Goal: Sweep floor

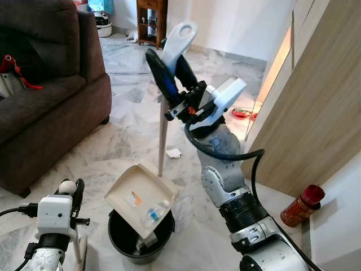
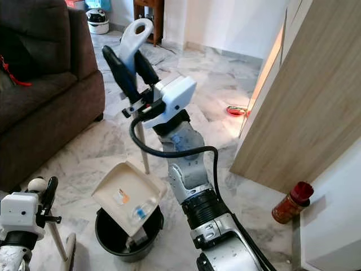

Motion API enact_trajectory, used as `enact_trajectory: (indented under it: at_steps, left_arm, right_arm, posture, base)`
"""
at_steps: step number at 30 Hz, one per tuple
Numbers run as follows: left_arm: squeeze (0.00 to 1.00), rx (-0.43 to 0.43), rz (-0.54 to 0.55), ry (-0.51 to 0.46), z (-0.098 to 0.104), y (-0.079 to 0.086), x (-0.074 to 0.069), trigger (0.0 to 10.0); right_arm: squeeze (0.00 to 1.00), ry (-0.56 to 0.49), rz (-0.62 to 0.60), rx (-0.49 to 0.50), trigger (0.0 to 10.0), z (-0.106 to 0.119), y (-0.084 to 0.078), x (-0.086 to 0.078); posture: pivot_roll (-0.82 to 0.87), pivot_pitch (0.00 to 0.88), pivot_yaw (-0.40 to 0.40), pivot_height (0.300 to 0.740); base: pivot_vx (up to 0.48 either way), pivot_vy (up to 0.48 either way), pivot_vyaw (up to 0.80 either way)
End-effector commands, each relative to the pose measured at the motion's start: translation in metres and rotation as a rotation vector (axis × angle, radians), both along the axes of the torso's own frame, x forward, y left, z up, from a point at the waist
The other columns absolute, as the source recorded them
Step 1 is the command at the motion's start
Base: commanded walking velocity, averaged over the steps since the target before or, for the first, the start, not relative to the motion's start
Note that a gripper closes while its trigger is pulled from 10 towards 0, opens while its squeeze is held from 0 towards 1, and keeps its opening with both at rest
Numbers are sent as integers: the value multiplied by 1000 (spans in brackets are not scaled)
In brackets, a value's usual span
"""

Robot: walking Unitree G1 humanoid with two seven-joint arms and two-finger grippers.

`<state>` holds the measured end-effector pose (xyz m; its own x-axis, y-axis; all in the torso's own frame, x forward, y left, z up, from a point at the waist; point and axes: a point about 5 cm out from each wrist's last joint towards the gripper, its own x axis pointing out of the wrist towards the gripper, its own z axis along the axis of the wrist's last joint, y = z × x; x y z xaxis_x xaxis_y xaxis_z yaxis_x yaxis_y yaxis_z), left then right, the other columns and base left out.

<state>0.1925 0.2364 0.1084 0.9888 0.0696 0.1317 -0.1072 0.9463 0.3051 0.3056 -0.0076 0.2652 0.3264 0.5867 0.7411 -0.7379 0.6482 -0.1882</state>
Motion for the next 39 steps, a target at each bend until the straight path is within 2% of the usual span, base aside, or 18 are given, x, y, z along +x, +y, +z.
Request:
enact_trajectory:
  at_steps: [1,8,24,30,39]
  left_arm:
    - [0,48,-22,-35,11,-1,2,10000]
    - [0,70,-38,-22,9,-1,0,10000]
    - [0,121,-43,-12,8,2,-2,10000]
    - [0,125,-37,-14,9,3,-2,10000]
    - [0,129,-39,-17,9,4,-2,10000]
  right_arm:
    - [0,9,62,157,10000,2,18,-22]
    - [0,22,75,152,10000,0,23,-27]
    - [0,-18,65,149,10000,3,26,-35]
    - [0,-44,42,175,10000,7,26,-39]
    - [0,-128,5,137,10000,10,26,-42]
  posture:
    - [185,0,-89,740]
    - [185,0,-92,740]
    - [189,0,-101,740]
    - [190,0,-102,740]
    - [190,0,-99,740]
  base:
    - [0,0,0]
    - [0,0,0]
    - [0,0,0]
    - [0,0,0]
    - [0,0,0]
